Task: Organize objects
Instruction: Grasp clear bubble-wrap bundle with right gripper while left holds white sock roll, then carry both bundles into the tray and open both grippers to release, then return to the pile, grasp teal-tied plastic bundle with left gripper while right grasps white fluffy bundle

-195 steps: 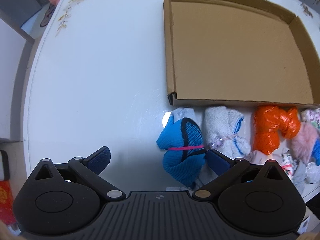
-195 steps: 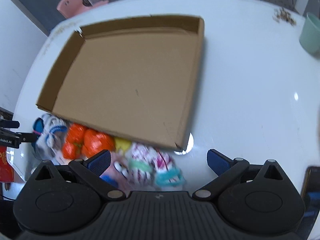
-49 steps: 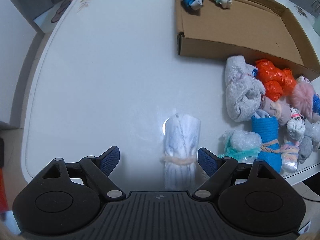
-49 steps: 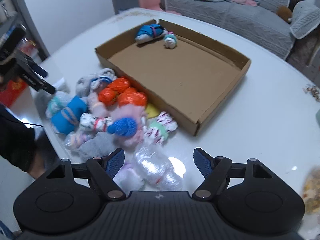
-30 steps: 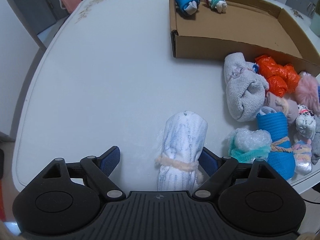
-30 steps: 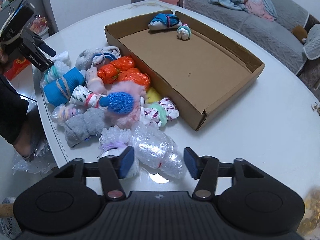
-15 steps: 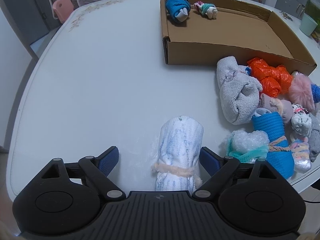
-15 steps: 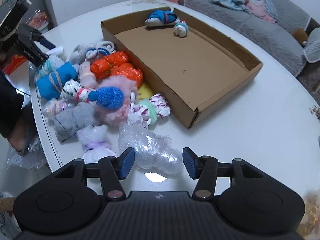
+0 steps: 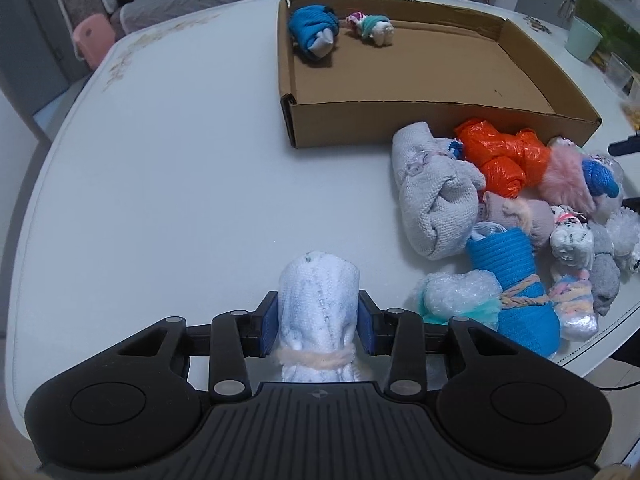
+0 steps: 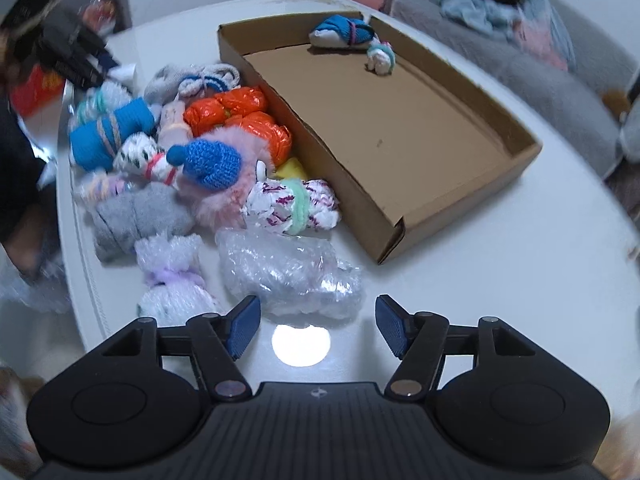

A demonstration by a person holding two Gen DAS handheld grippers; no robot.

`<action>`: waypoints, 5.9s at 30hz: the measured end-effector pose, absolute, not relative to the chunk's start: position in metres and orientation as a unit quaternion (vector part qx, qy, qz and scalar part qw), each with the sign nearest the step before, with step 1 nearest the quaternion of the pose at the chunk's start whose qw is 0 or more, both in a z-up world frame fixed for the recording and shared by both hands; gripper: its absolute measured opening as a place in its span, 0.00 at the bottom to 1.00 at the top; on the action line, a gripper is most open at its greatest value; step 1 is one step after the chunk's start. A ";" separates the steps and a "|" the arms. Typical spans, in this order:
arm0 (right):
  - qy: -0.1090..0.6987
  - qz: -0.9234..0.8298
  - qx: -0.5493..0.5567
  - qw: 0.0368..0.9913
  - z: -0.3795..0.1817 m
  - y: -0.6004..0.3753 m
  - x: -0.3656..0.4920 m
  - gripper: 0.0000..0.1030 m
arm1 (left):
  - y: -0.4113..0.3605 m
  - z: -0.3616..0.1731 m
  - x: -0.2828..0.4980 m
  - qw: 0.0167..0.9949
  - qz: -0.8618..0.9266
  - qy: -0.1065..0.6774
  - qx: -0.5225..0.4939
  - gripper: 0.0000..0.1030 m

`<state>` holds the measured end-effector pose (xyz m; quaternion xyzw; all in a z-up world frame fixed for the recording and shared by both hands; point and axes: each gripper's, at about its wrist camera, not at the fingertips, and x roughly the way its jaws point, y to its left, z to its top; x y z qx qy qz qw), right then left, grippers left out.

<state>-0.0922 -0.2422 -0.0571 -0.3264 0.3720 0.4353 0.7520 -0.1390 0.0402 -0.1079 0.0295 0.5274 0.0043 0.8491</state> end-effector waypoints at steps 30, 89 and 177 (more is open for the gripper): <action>0.352 0.468 -0.326 0.742 -0.044 -0.259 -0.095 0.35 | 0.039 -0.105 -0.133 0.846 0.011 0.532 0.036 0.45; 0.488 0.290 0.050 0.822 -0.057 -0.130 0.131 0.36 | -0.016 -0.079 0.122 0.883 0.000 0.469 0.010 0.42; 0.439 0.417 -0.254 0.754 -0.049 -0.213 -0.115 0.82 | -0.005 -0.085 -0.149 0.825 -0.058 0.556 0.084 0.98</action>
